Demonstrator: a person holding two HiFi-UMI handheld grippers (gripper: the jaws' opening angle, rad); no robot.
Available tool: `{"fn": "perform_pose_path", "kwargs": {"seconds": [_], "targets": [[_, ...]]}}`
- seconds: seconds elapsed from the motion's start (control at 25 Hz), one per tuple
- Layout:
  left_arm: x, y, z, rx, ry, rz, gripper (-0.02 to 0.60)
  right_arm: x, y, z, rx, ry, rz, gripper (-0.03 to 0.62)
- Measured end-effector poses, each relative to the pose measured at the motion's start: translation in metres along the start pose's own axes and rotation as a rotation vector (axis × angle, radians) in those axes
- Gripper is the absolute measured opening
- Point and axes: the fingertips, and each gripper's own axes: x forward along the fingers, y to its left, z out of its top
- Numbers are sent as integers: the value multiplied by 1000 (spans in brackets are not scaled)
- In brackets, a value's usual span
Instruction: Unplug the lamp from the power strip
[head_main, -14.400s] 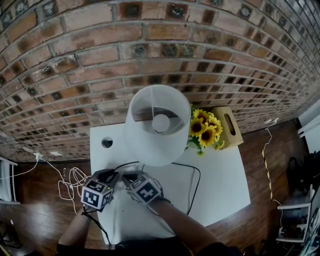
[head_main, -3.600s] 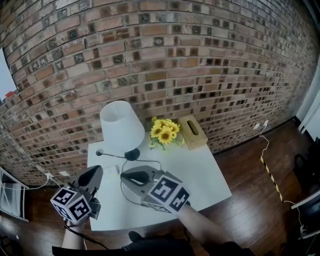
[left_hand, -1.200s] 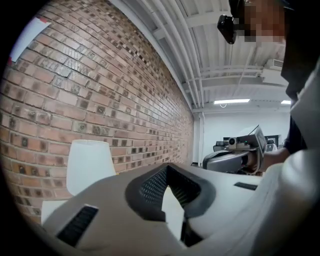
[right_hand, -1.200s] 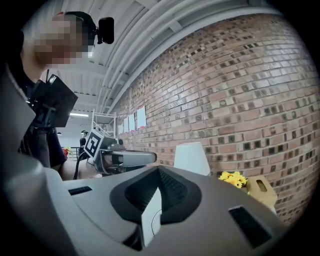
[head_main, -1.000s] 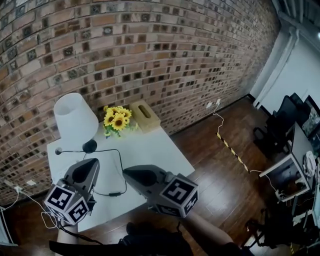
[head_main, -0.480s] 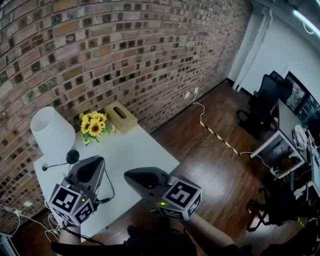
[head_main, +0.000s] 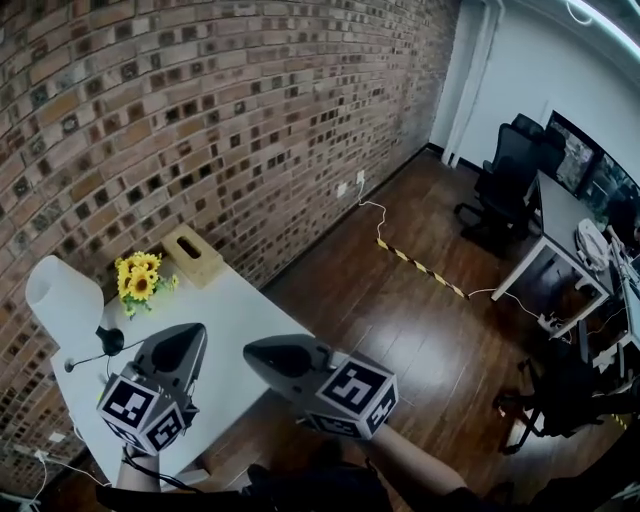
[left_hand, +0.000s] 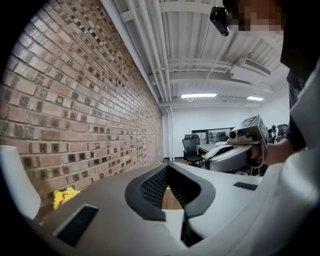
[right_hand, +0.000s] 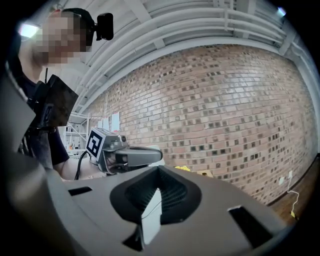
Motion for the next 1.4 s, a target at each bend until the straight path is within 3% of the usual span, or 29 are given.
{"fn": "perform_pose_path", "kwargs": {"seconds": [0.44, 0.72, 1.04, 1.4], "targets": [[101, -86, 12, 53, 23, -55, 14, -94, -78, -12, 10, -9, -50, 2], [128, -103, 17, 65, 44, -39, 14, -120, -102, -17, 19, -27, -42, 2], [115, -85, 6, 55, 87, 52, 14, -97, -93, -25, 56, -5, 85, 2], [79, -16, -15, -19, 105, 115, 14, -18, -74, -29, 56, 45, 150, 2]]}}
